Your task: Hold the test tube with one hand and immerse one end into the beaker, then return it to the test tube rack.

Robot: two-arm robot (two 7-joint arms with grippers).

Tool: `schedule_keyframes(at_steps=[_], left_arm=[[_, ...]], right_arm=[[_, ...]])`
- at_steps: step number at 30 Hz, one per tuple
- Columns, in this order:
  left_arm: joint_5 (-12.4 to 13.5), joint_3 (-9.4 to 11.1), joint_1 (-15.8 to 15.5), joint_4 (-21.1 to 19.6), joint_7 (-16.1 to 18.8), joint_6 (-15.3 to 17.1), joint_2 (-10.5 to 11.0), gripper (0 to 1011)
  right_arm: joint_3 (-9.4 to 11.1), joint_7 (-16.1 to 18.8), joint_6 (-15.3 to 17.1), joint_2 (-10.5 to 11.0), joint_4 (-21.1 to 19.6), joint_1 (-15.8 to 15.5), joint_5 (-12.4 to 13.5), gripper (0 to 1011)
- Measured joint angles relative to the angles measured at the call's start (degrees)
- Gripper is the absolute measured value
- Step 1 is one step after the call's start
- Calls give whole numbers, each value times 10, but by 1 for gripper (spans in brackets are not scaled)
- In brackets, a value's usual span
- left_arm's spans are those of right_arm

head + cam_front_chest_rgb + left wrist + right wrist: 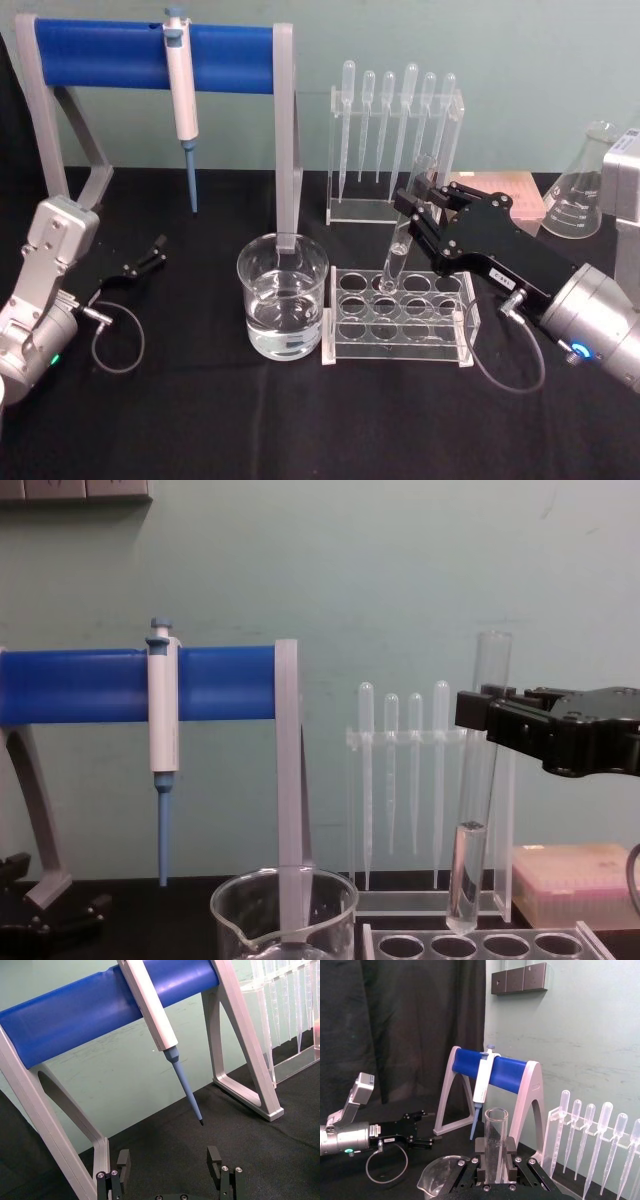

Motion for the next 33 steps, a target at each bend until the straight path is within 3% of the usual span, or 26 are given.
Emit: schedule_keyframes(at_steps=[23,29,33], left_arm=[[0,0,0,0,0,0,0,1000],[0,0,0,0,0,0,0,1000],[0,0,0,0,0,0,0,1000]], right_arm=[[-2,0,-3,-3,5,2,9,224],[-21,2,2,-12,7,25,9,224],[-44,3,14,-23,7,55,1,224]])
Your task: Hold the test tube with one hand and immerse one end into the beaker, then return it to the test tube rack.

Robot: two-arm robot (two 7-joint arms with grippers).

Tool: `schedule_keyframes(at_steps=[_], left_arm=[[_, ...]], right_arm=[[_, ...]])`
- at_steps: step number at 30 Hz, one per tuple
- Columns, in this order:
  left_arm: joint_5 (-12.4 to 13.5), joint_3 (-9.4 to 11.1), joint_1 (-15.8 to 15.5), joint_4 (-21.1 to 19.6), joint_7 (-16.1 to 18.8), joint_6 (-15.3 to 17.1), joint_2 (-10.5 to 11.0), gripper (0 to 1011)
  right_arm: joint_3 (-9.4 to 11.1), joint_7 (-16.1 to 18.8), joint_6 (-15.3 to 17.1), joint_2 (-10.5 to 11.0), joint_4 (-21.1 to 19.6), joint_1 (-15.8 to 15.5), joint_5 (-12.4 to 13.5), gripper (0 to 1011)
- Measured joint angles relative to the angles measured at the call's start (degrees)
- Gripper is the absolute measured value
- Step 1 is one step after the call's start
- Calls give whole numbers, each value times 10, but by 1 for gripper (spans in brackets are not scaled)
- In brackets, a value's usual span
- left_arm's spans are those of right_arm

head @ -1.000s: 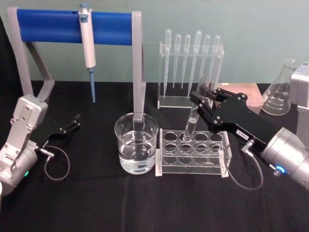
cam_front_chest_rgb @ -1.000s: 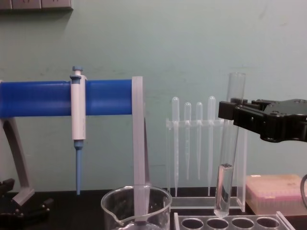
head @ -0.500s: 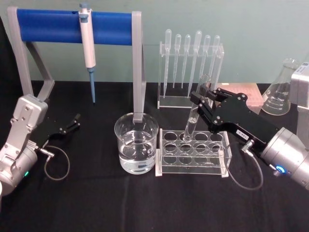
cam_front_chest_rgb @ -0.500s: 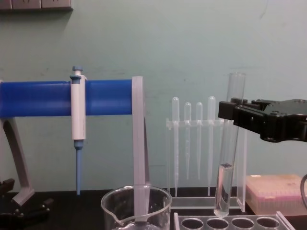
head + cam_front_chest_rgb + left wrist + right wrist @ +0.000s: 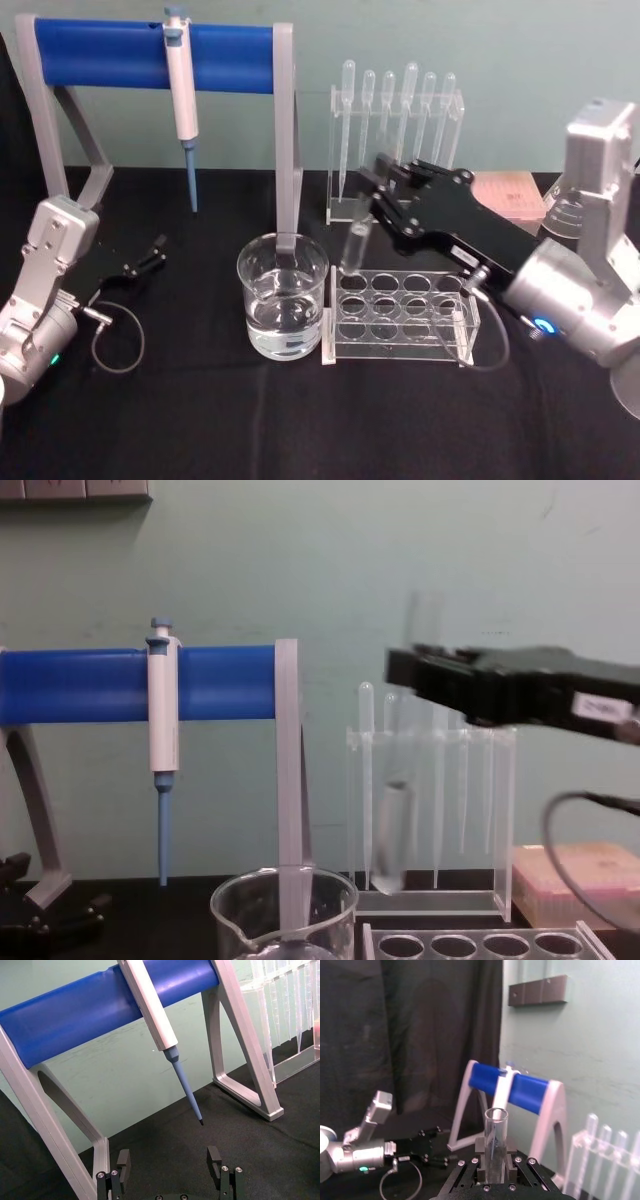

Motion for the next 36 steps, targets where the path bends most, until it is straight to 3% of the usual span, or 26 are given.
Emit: schedule_keyframes(at_steps=[7,16,36], left_arm=[[0,0,0,0,0,0,0,1000],[0,0,0,0,0,0,0,1000],[0,0,0,0,0,0,0,1000]], right_arm=[[-32,2,20,-18,8,46,-13,224],[-73,4,31,-50,56,96,-31,224],[-97,5,-31,-82,148,80,-68,224]])
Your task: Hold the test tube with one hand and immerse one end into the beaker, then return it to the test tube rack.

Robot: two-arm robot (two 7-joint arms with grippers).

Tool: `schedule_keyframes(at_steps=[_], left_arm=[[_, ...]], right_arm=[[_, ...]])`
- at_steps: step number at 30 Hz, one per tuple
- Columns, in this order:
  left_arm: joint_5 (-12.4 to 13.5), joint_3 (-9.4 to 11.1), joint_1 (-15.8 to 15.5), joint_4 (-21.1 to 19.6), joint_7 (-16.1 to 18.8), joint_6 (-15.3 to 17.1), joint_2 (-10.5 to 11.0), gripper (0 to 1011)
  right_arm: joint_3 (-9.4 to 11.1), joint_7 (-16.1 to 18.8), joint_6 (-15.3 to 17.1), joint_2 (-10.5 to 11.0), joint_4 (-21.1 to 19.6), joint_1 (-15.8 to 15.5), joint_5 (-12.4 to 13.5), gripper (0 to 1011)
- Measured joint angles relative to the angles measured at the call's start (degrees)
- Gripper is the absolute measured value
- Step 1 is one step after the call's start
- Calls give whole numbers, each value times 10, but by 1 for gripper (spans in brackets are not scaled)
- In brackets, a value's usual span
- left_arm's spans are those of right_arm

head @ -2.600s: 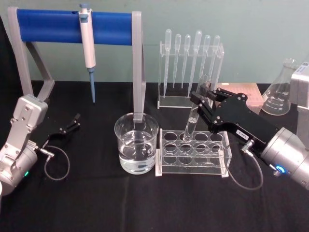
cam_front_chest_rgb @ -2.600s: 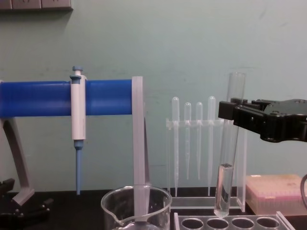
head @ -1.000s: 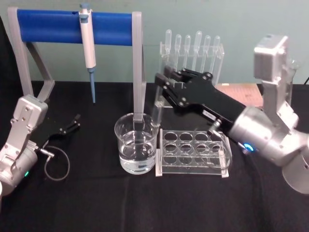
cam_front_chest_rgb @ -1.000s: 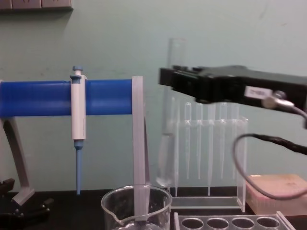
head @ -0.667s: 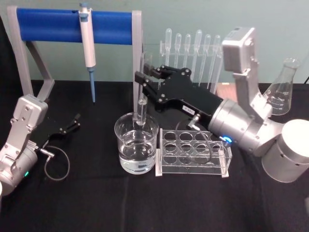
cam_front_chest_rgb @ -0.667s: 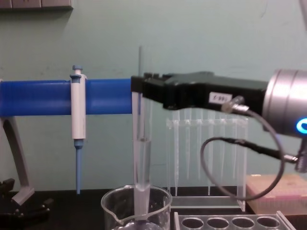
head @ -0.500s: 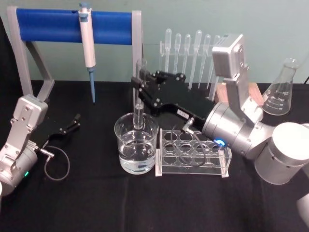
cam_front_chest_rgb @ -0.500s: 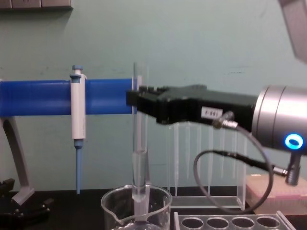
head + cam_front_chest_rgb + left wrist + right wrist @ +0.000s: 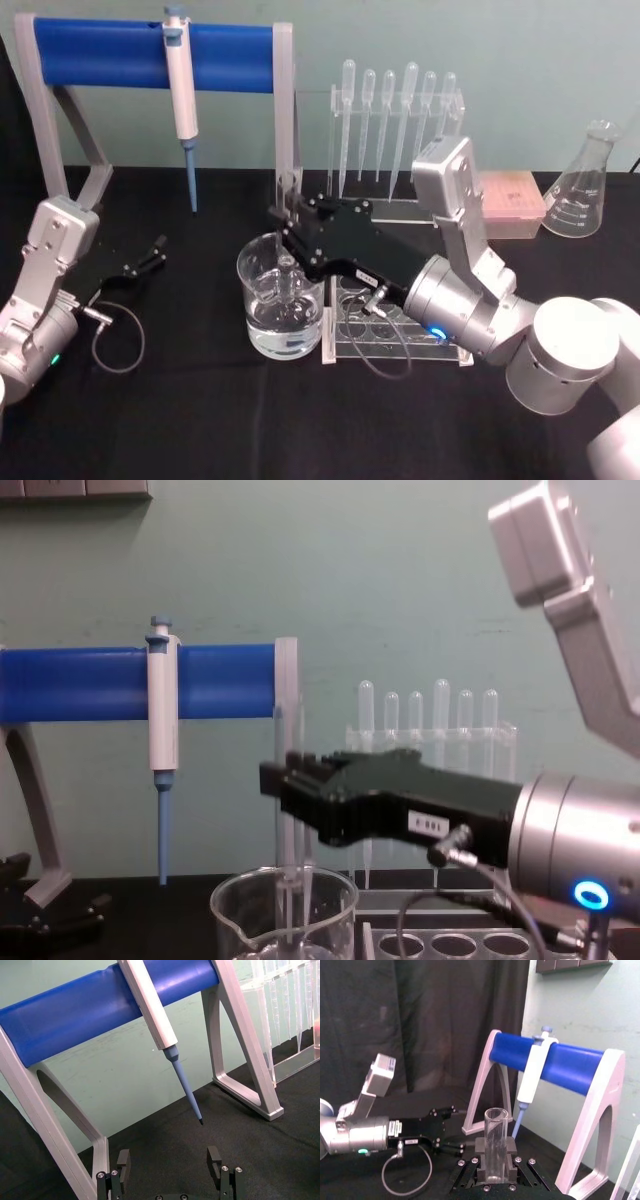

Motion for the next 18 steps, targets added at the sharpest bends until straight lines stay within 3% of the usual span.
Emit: schedule_keyframes(at_steps=[18], left_arm=[[0,0,0,0,0,0,0,1000]], right_arm=[[2,7,-19,-17,38,-20,-20,224]])
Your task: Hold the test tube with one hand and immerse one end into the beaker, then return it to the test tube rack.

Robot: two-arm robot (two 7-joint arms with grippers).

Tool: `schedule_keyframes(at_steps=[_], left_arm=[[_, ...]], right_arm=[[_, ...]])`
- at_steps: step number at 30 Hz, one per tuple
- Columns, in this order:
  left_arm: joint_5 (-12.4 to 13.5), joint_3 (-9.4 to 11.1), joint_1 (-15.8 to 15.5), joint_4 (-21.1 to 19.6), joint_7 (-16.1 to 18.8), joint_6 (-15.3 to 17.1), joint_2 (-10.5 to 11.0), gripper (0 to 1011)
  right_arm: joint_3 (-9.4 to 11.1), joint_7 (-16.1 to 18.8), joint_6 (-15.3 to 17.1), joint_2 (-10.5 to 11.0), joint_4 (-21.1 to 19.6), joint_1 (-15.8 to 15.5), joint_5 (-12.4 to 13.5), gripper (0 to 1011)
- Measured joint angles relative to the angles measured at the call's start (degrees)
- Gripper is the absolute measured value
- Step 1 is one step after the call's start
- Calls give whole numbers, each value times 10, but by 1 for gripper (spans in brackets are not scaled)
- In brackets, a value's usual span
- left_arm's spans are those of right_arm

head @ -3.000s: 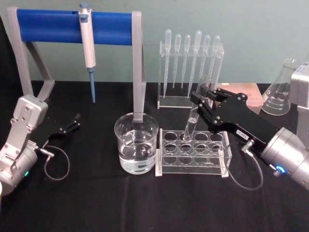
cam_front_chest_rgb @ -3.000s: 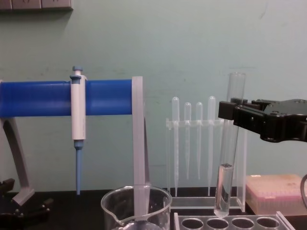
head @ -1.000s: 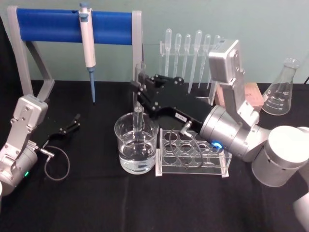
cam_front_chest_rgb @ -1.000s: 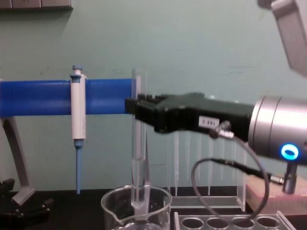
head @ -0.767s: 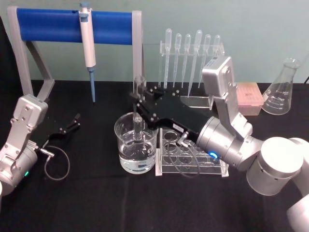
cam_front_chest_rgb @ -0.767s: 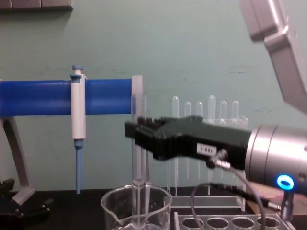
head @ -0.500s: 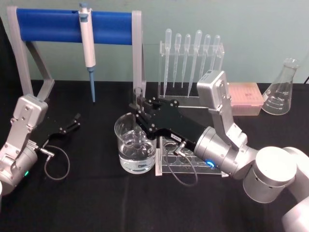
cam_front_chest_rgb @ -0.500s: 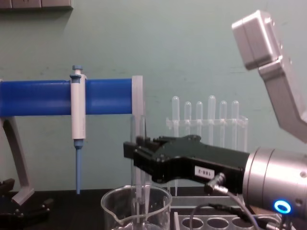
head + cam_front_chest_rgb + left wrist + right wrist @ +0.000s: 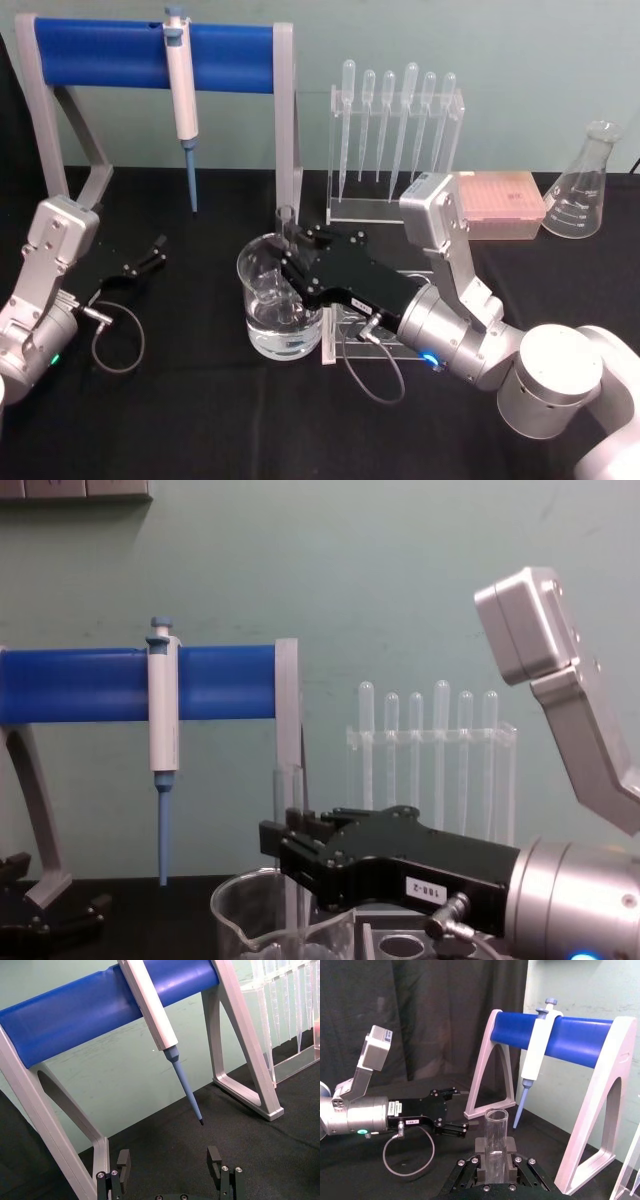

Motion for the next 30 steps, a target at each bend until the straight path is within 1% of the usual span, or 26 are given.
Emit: schedule_keyframes(at_steps=[9,30], left_arm=[[0,0,0,0,0,0,0,1000],[0,0,0,0,0,0,0,1000]], right_arm=[[3,5,-4,-3,5,-2,-3,224],[3,5,-4,-3,5,-2,-2,224]])
